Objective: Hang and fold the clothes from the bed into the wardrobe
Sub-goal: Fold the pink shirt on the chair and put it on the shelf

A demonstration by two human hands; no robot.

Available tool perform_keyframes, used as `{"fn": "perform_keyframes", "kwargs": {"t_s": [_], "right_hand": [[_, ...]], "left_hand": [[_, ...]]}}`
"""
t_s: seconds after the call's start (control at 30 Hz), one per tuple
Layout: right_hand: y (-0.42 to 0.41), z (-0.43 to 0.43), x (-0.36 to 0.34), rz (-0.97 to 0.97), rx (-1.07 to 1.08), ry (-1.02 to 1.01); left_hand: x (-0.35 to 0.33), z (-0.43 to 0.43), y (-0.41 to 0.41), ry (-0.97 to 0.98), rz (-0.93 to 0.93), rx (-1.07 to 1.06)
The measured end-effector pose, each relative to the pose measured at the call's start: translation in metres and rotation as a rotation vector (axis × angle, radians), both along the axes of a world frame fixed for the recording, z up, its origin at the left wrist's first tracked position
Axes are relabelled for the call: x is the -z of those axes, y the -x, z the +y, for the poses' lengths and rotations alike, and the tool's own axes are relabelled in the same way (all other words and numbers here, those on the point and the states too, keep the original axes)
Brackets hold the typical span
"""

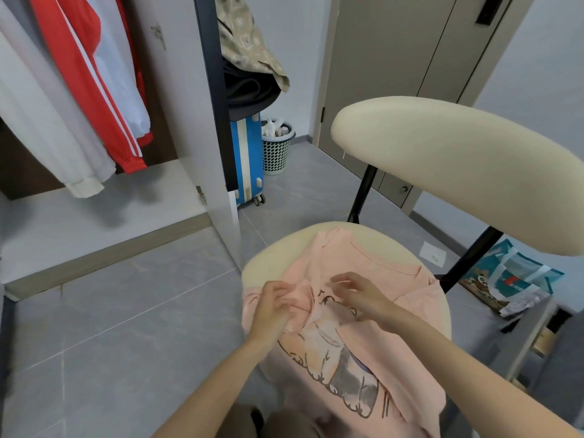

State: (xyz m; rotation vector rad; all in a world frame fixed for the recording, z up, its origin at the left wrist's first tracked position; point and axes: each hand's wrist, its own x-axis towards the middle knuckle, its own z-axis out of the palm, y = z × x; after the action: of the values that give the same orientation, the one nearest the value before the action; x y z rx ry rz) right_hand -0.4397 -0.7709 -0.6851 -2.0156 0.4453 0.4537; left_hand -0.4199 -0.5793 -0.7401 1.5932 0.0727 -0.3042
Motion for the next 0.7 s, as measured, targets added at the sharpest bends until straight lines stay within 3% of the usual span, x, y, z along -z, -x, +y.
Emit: {"fn": "perform_keyframes", "kwargs": {"t_s": [0.1,0.17,0.23,0.37,0.47,0.53,0.63,0.7], "right_hand": [[-0.017,0.031,0.002,-0.006,-0.214,0.123],[-0.021,0.048,0.013,0.006,-0.296,0.317],[-0.02,0.056,0.025,0.033,-0.257,0.473],[-0.018,0.05,0.034,0.072,-0.167,0.425],[-0.022,0.043,0.017,-0.198,-0.057,0.505],[-0.029,0.041,-0.002,-0.478,-0.003,0.547],[-0.044,0.041,-0.03,-0.861,-0.061,0.571],[-0.052,0.043,-0.038,-0.988,-0.081,0.542]], "left_hand": [[0.009,0.016,-0.006,-0.115,-0.094,-0.11],[0.016,0.031,-0.007,-0.259,-0.189,-0.058],[0.021,0.041,-0.01,-0.365,-0.263,0.037],[0.013,0.036,-0.023,-0.454,-0.371,0.266],[0.008,0.023,-0.036,-0.607,-0.353,0.332],[0.002,0.015,-0.045,-0.658,-0.385,0.186],[-0.012,0.012,-0.057,-0.525,-0.431,-0.143],[-0.018,0.016,-0.061,-0.425,-0.416,-0.284]]}}
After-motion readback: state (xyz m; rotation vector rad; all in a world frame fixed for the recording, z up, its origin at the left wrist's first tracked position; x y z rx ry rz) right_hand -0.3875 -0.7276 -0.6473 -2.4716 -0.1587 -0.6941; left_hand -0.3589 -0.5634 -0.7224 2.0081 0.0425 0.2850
